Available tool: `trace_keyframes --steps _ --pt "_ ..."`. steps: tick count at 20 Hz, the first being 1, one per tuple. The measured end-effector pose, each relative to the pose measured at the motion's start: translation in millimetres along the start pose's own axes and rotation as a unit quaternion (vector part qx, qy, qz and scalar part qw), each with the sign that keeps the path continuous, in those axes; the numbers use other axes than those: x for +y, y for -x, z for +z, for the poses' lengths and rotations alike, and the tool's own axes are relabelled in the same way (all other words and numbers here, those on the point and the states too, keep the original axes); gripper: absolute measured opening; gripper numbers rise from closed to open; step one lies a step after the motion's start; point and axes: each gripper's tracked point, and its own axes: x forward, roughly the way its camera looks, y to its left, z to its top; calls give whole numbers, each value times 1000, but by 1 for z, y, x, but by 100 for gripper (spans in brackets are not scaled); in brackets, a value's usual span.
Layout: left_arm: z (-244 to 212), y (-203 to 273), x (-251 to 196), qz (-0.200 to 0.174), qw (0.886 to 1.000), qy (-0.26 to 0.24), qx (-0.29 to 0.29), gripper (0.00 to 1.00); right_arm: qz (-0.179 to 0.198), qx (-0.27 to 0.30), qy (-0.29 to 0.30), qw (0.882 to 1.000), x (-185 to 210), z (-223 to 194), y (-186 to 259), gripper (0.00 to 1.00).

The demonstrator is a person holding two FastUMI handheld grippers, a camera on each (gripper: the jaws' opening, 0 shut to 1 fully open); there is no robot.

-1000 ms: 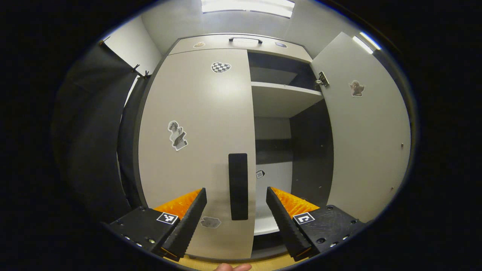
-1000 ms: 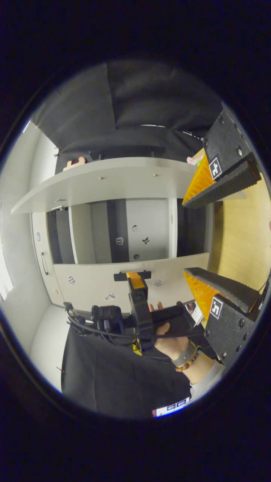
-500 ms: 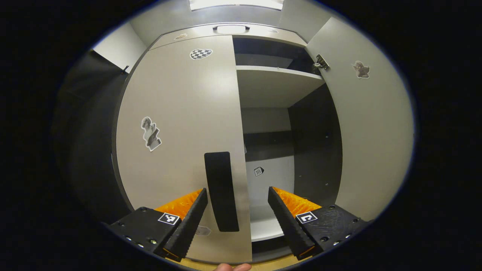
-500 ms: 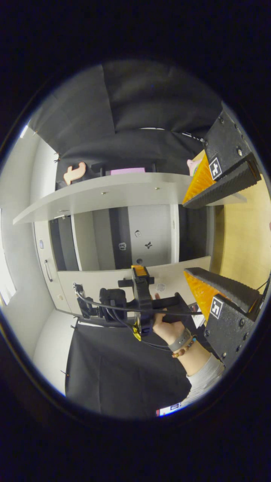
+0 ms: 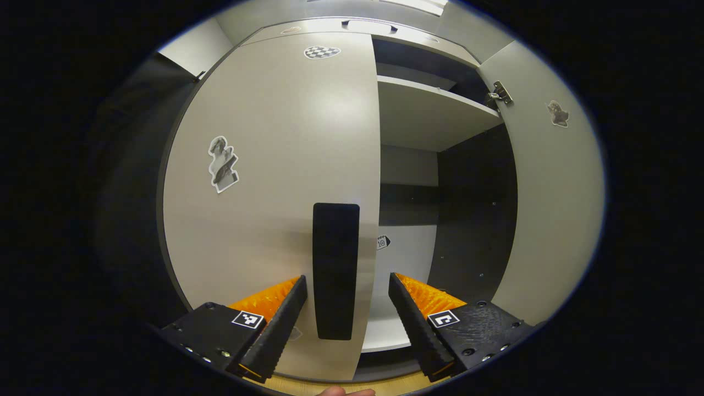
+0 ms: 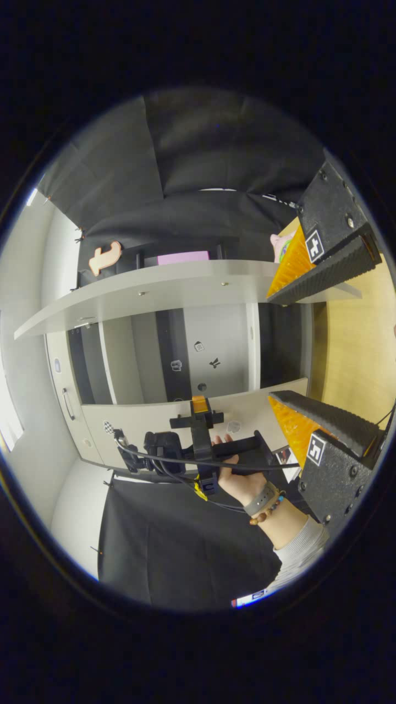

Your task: Open the right door of the double-door shoe cabinet with the right hand, and open the left door with the left hand.

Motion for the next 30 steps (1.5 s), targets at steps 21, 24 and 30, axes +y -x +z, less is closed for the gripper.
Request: trace_keyframes --steps 21,24,30 --pt "-4 13 9 -5 1000 -4 -2 2 5 1 3 1000 11 -6 2 93" --pt "-2 23 9 -17 1000 0 -6 2 -2 3 -2 1000 9 -9 5 97" --pt "-1 53 16 -46 999 -21 9 2 -6 5 -3 1000 11 -11 9 93"
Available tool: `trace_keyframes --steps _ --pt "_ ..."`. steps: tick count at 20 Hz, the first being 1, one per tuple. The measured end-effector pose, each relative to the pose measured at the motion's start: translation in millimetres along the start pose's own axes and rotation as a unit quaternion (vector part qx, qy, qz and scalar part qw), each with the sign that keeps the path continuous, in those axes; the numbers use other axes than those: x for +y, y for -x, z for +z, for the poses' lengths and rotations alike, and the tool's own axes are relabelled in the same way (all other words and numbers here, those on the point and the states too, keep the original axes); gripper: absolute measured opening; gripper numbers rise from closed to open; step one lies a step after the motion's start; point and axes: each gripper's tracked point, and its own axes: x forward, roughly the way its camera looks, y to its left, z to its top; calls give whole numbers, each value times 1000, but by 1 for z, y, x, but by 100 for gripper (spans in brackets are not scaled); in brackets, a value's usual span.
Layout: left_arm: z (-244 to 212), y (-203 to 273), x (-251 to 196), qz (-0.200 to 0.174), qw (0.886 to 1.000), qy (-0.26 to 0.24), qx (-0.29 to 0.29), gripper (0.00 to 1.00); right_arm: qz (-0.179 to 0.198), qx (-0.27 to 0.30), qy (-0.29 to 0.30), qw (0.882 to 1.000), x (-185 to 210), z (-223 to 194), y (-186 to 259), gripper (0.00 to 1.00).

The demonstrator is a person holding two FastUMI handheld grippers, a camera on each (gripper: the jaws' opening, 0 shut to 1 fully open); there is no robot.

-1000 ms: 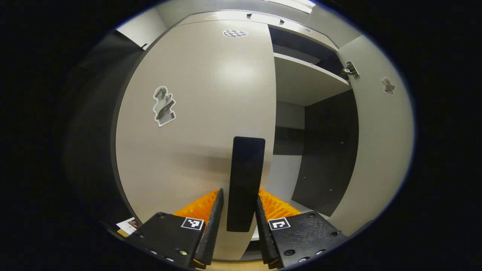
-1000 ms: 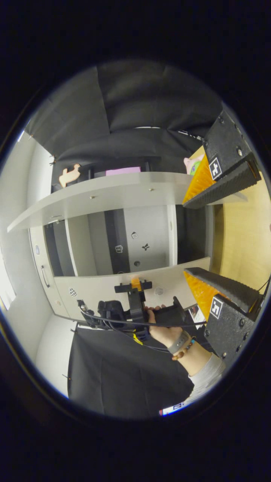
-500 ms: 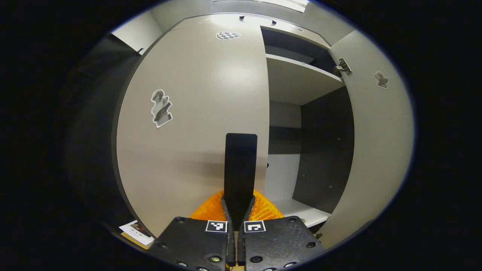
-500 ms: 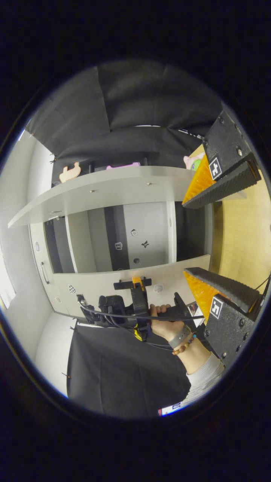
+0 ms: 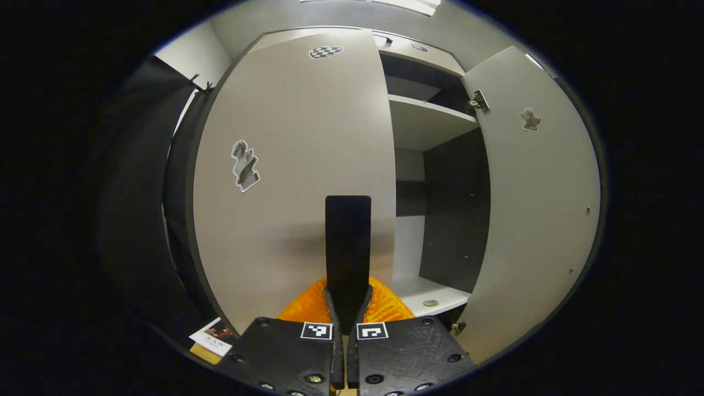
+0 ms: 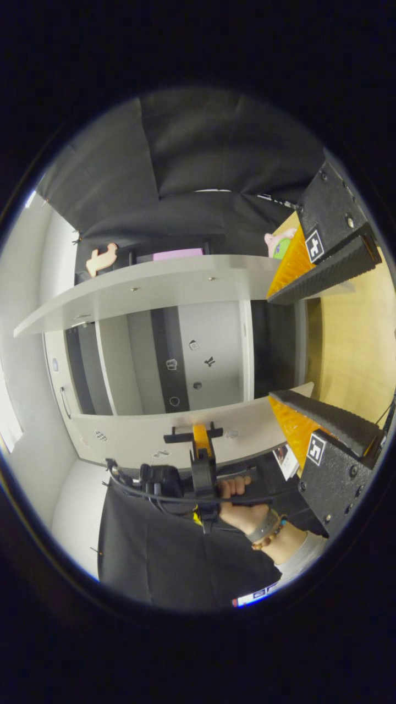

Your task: Open the right door of the double-door shoe cabinet with the right hand, and open the left door with the left hand.

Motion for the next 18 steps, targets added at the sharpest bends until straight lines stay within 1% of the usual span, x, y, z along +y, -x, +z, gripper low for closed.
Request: trace_keyframes --steps 1,2,5,6,8,9,10,11,12,13,14,15,18 --pt "-1 5 3 -1 1000 -2 0 2 0 0 0 1000 1 0 0 93" --pt "0 10 4 -1 1000 -5 1 2 0 -1 -1 1000 2 0 0 97" --pt "1 27 10 2 1000 -5 5 2 5 0 1 1000 7 0 -1 97" --pt "2 33 12 3 1000 -6 5 2 6 2 3 1000 10 -1 -2 93" --pt "2 43 17 5 1000 -7 2 2 9 4 4 1000 14 -2 -5 93" --pt "3 48 21 7 1000 -8 1 2 11 6 4 1000 16 -2 -7 97" --pt "4 54 24 10 1000 -10 -1 2 13 7 3 1000 18 -3 -8 97" --pt "3 61 29 14 1000 -10 -1 2 15 8 2 1000 21 -4 -10 93" --pt "4 67 35 18 1000 -12 -2 2 18 9 3 1000 23 -5 -11 93" --pt "4 73 41 21 1000 -13 -2 2 19 10 4 1000 25 -6 -13 97" --pt "4 80 47 24 1000 -16 -1 12 21 10 5 1000 28 -6 -15 97" --pt "4 86 54 28 999 -18 0 1 24 12 6 1000 31 -7 -18 97" --pt "5 102 71 42 999 -22 -5 1 33 14 3 999 41 -10 -23 97"
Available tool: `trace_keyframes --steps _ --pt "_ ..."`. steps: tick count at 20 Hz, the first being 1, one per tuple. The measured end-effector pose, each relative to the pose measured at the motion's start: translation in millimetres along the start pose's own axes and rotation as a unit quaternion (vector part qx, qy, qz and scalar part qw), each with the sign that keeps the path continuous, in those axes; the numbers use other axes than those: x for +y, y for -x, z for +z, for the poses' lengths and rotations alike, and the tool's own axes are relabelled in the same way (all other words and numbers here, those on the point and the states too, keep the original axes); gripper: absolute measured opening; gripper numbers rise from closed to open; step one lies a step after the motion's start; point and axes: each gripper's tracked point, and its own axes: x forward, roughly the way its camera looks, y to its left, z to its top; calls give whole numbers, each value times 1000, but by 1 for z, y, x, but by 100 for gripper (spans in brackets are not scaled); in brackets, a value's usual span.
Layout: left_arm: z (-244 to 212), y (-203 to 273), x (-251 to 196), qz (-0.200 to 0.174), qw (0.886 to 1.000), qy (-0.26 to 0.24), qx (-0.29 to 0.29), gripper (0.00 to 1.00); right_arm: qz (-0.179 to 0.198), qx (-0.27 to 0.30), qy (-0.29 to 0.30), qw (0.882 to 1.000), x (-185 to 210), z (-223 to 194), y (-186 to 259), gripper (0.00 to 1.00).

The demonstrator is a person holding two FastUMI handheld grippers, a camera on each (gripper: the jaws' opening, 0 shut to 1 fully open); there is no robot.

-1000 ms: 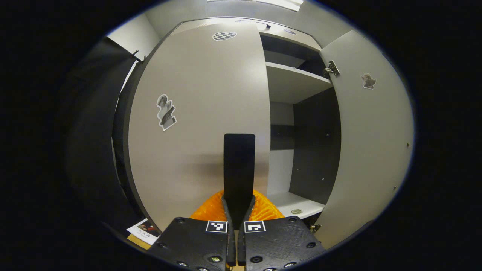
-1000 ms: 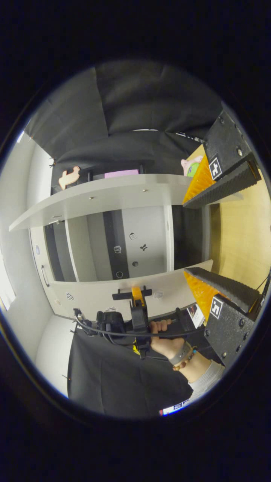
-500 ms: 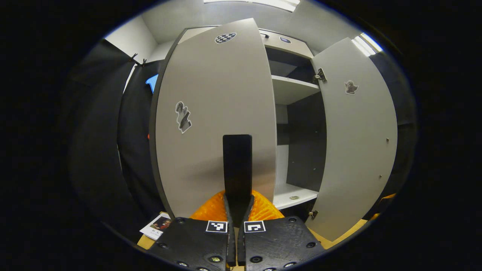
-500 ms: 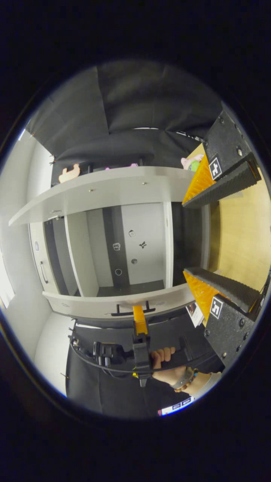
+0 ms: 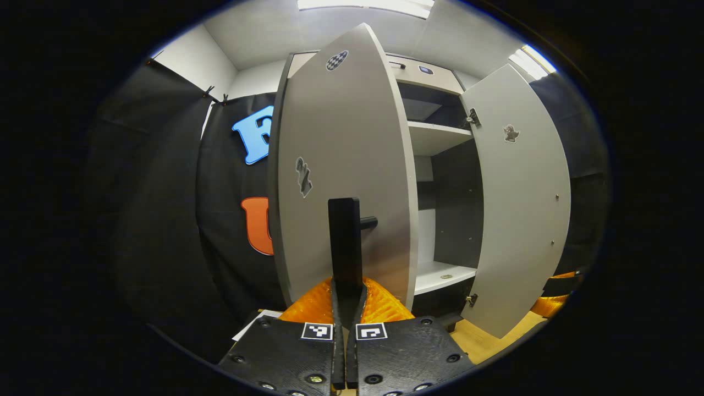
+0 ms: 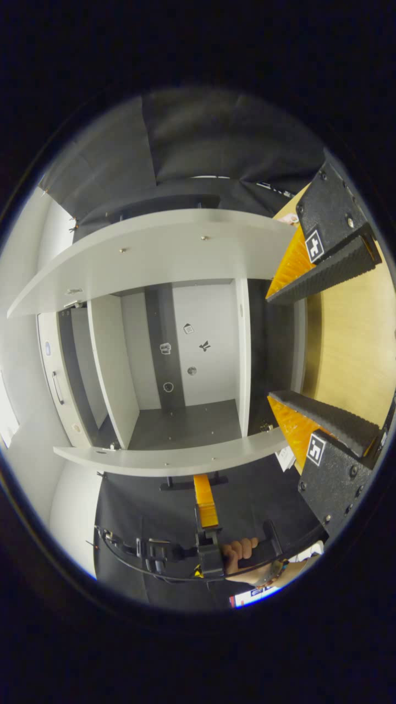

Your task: Open the right door of the double-door shoe cabinet with the right hand, and open the left door with the left hand.

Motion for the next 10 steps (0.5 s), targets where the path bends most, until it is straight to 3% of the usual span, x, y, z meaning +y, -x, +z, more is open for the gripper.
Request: trace_keyframes --steps 3,4,5,10 --pt "-1 10 19 14 1000 -4 -2 1 10 8 0 1000 9 -5 -7 97" --pt "-2 14 25 18 1000 -3 -3 1 13 10 2 1000 12 -6 -9 93" --pt "-2 17 32 23 1000 2 -5 1 15 12 4 1000 14 -6 -11 97" --pt "-7 30 66 57 998 7 -19 0 25 19 10 999 26 -10 -20 97"
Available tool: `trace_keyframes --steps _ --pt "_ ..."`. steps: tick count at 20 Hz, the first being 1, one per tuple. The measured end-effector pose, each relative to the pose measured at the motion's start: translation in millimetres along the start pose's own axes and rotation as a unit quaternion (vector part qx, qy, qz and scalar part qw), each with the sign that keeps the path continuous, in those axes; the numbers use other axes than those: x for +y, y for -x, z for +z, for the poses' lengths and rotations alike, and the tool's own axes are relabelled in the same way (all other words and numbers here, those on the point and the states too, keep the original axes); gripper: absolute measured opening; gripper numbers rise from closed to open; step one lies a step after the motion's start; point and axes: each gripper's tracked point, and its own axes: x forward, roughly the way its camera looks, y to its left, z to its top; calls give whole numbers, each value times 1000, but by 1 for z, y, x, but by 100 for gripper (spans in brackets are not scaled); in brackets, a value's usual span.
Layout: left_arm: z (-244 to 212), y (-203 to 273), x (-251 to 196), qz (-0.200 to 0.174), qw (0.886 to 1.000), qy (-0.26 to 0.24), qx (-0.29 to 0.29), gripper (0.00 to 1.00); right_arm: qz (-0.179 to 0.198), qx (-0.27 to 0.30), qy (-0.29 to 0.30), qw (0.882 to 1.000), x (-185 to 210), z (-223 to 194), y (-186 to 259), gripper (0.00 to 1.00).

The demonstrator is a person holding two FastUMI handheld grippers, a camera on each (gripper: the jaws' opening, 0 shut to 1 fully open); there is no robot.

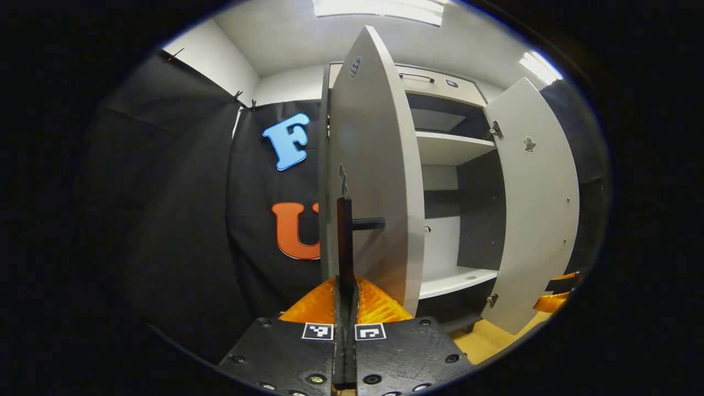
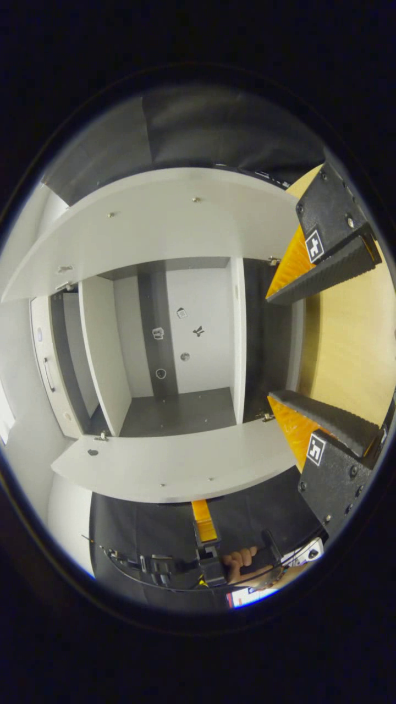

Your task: Open the right door of the double-door shoe cabinet with the right hand, and open the left door with the left hand.

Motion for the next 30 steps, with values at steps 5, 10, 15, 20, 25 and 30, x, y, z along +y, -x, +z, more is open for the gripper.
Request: trace_keyframes --steps 5,10,15,20,25,30 --pt "-5 5 47 40 999 -11 -2 11 5 7 6 1000 10 -3 -4 97" --pt "-5 1 55 -19 1000 -13 -9 0 5 15 14 1000 14 -7 -2 97" --pt "-6 6 56 -16 1000 -23 -13 0 -2 18 12 1000 16 -8 -3 93" --pt "9 48 43 16 999 -20 -28 0 -31 22 11 999 -4 -15 -5 97" --pt "-47 41 -77 -78 993 84 27 0 -60 16 9 998 -23 -21 -6 93" --pt "-79 5 -119 -80 992 86 46 0 -92 -29 -13 995 -45 0 5 97"
